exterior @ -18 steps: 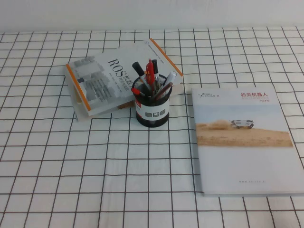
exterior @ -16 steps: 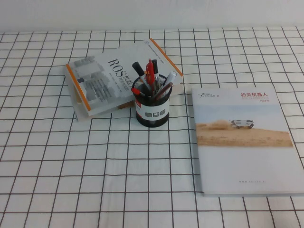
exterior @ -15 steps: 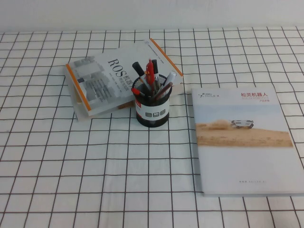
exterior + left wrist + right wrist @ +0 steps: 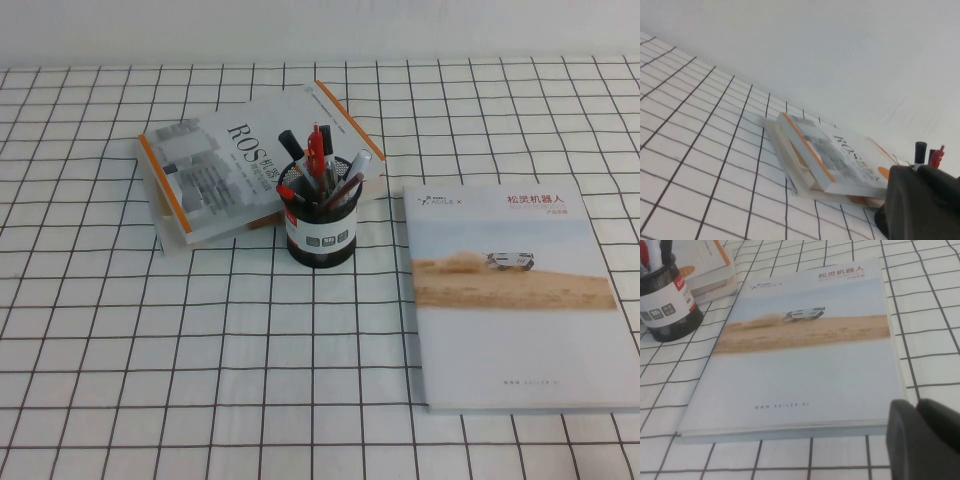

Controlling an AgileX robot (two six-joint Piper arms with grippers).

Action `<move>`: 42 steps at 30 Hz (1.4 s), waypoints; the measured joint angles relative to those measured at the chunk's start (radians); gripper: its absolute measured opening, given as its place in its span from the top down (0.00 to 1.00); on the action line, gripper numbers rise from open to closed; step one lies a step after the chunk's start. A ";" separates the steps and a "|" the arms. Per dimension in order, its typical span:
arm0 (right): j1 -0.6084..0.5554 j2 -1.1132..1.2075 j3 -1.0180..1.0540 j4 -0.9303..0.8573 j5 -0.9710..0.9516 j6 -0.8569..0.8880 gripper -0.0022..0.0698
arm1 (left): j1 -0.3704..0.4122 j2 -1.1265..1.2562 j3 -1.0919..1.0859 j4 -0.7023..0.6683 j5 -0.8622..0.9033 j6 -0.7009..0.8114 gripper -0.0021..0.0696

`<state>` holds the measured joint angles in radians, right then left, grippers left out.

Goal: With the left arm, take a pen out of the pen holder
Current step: 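Take a marker out of the pen holder and lay it on the table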

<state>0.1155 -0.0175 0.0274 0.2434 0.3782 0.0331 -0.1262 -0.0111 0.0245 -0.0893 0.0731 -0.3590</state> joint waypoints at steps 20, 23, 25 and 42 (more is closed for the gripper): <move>0.000 0.000 0.000 0.000 0.000 0.000 0.99 | -0.037 0.748 -0.520 0.000 0.083 0.197 0.98; 0.000 0.000 0.000 0.000 0.000 0.000 0.99 | -0.095 0.860 -0.580 0.000 0.050 0.230 0.98; 0.000 0.000 0.000 0.000 0.000 0.000 0.99 | -0.142 0.933 -0.603 0.000 0.002 0.244 0.98; 0.000 0.000 0.000 0.000 0.000 0.000 0.99 | -0.419 1.477 -0.592 0.243 -0.782 0.217 0.98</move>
<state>0.1155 -0.0175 0.0274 0.2434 0.3782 0.0331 -0.5450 1.4660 -0.5676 0.1535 -0.7093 -0.1418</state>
